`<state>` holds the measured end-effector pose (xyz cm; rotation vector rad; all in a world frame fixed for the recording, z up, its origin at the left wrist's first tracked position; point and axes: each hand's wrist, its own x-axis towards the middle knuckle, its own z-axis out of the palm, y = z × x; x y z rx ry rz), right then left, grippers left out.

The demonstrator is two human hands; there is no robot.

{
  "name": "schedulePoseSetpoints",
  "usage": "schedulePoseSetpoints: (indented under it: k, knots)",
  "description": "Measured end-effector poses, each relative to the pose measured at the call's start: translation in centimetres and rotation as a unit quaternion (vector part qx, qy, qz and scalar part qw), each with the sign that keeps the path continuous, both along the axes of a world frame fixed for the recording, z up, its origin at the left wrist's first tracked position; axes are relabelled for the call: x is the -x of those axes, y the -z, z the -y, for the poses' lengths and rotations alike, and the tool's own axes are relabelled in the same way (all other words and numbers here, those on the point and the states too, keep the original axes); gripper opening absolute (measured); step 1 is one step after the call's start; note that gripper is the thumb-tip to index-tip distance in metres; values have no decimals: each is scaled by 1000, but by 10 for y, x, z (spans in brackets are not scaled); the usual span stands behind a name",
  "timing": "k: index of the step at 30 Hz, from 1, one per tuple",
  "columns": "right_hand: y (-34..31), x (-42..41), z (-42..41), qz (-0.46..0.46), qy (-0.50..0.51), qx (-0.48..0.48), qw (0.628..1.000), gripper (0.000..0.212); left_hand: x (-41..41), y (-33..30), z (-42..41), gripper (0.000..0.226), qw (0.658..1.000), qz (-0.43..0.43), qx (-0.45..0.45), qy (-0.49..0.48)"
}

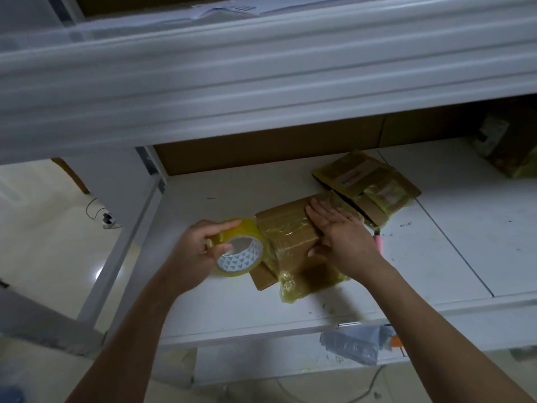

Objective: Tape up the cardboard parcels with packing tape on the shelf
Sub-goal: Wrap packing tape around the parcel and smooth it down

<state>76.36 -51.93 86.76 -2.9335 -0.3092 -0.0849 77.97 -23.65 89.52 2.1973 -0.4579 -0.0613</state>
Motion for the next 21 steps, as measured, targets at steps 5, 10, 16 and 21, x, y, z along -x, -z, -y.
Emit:
schedulePoseSetpoints:
  k: [5, 10, 16, 21]
  knots:
    - [0, 0, 1, 2, -4, -2, 1000, 92, 1, 15, 3, 53, 998, -37, 37, -17]
    - [1, 3, -3, 1, 18, -31, 999, 102, 8, 12, 8, 43, 994, -82, 72, -18]
    - [14, 12, -37, 75, 25, -68, 995, 114, 11, 8, 6, 11, 985, -113, 111, -65]
    - [7, 0, -27, 44, -72, -179, 980, 77, 12, 7, 3, 13, 967, -207, 118, -94]
